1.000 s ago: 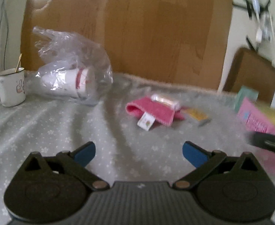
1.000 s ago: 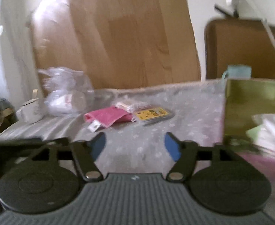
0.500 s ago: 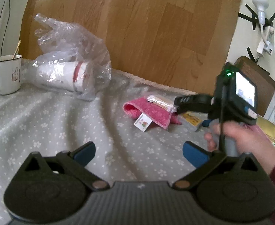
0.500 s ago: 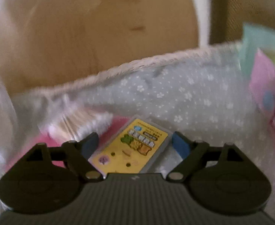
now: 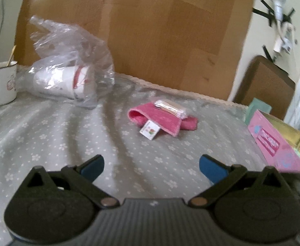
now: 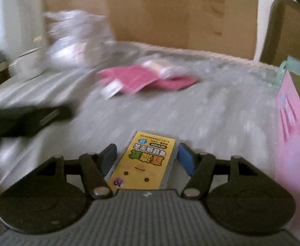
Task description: Organize soft objects
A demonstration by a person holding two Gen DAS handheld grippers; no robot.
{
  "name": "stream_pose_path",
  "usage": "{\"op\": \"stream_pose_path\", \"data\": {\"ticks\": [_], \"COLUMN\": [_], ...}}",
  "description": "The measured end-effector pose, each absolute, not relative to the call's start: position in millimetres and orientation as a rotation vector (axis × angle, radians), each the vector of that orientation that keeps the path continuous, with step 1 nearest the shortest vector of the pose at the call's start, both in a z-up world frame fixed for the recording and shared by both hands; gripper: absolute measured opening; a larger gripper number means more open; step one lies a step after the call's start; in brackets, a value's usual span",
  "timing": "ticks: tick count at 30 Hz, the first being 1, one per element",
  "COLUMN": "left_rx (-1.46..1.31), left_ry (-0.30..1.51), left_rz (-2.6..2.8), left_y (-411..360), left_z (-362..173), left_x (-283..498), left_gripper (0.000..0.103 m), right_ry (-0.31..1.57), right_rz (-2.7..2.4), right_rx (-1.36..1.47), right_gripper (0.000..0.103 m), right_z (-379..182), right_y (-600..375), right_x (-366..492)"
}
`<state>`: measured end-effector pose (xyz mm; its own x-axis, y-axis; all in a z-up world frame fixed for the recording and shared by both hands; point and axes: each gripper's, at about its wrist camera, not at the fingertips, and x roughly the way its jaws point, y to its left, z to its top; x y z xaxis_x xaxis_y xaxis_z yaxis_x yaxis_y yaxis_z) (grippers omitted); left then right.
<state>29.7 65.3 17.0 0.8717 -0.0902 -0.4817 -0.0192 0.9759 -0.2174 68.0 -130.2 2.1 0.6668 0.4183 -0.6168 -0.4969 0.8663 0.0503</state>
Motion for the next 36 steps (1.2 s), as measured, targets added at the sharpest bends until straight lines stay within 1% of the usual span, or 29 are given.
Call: {"op": "stream_pose_path", "data": {"ticks": [4,6,7,8,10,15,20,36], "left_rx": [-0.123,-0.081,-0.068,-0.066,-0.076,-0.039,0.019,0.022], "left_ry": [0.526,0.566,0.611,0.647,0.699,0.696,0.71,0.71], "left_rz": [-0.067,-0.09,-0.115,-0.133,-0.136,-0.119,-0.095,-0.096], "left_y": [48.4,39.9,36.1,34.3,33.2,24.8,15.1,15.9], "left_z": [17.7,15.6,13.3,11.2,7.1,5.8,4.0,3.1], "left_x": [25.2,25.0,26.3,27.5,26.2,8.7,11.1,10.6], "left_gripper": [0.102,0.102,0.102,0.102,0.102,0.102,0.103,0.103], "right_ry": [0.63,0.588,0.579,0.574,0.572,0.554,0.553,0.523], "right_rz": [0.595,0.586,0.58,0.582,0.576,0.545,0.559,0.579], "right_rx": [-0.136,-0.168,-0.178,-0.167,-0.101,0.079,0.179,0.211], "right_gripper": [0.069,0.069,0.074,0.083,0.087,0.087,0.087,0.087], "right_z": [3.2,-1.2,-2.8,-1.0,0.2,0.8,-0.8,-1.2], "right_y": [-153.5,-161.4,-164.5,-168.7,-179.8,-204.9,-216.0,-224.4], "right_x": [-4.5,-29.8,-36.0,-40.2,-40.9,-33.2,-31.2,-36.5]}}
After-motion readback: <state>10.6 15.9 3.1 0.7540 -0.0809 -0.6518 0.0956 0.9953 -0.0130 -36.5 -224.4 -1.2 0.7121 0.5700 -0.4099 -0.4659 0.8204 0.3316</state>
